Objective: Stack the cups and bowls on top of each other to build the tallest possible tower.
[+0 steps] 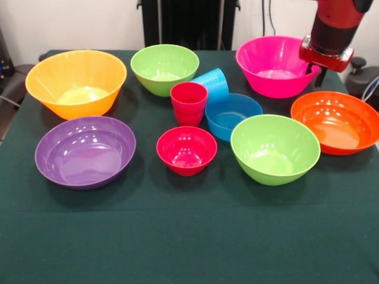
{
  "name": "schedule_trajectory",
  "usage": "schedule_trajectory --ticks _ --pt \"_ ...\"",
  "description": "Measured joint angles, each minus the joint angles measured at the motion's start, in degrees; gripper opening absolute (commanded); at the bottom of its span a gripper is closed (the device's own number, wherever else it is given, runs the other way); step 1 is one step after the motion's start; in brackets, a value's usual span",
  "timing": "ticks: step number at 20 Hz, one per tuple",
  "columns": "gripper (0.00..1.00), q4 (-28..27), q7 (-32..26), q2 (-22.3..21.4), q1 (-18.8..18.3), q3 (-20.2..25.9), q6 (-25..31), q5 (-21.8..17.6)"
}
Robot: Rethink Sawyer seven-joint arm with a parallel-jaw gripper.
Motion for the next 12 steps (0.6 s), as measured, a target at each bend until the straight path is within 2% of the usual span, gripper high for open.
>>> schedule_trajectory --ticks 12 --pt "0.0 -0.02 0.0 0.39 0.66 -0.15 0.17 2.6"
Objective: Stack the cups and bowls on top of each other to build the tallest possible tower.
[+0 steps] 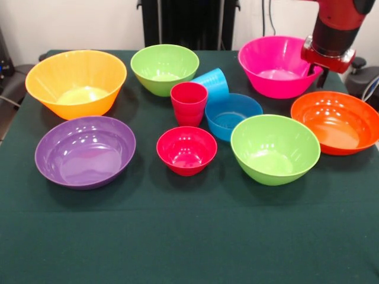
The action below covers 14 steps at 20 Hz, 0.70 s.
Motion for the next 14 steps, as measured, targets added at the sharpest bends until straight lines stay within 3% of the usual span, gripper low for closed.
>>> schedule_trajectory --ticks 14 --pt "0.0 0.67 0.49 0.18 3.08 0.17 0.0 5.99"
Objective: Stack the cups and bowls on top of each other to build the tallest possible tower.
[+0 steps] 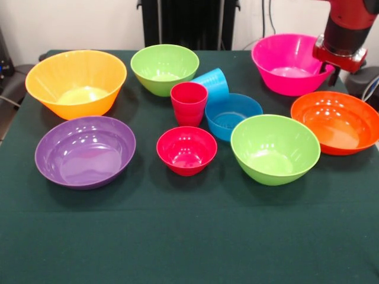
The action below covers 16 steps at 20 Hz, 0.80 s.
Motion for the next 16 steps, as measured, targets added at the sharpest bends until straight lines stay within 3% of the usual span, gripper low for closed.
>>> schedule_trajectory --ticks 16 --pt "0.0 0.02 5.89 1.38 4.13 -0.47 3.17 1.23"
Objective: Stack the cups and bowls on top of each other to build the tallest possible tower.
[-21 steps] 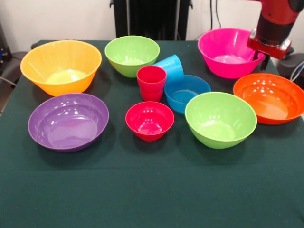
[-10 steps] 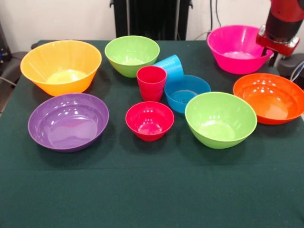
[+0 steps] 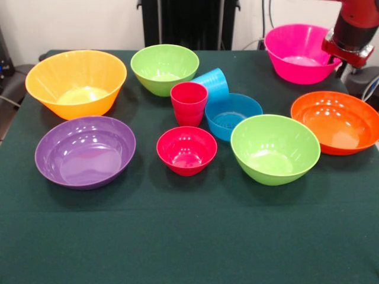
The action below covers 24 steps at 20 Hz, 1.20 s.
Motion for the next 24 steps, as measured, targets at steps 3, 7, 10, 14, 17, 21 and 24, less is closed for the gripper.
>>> schedule_trajectory --ticks 3,7,10,14,17,21,24 --pt "0.0 -0.12 0.0 0.32 0.01 -0.75 0.63 0.02" --pt "0.0 -0.44 0.0 0.68 0.01 -1.41 1.31 0.04" --pt "0.0 -0.72 0.0 0.85 0.02 -1.54 1.72 0.02" --pt "0.0 -0.75 0.0 0.88 0.03 -1.6 1.73 0.02" --pt "0.0 -0.77 0.0 0.89 0.02 -1.63 1.74 0.01" --pt "0.0 -0.77 0.0 0.86 0.03 -1.67 1.79 0.0" --pt "0.0 -0.77 0.0 0.86 0.02 -1.81 1.79 0.01"
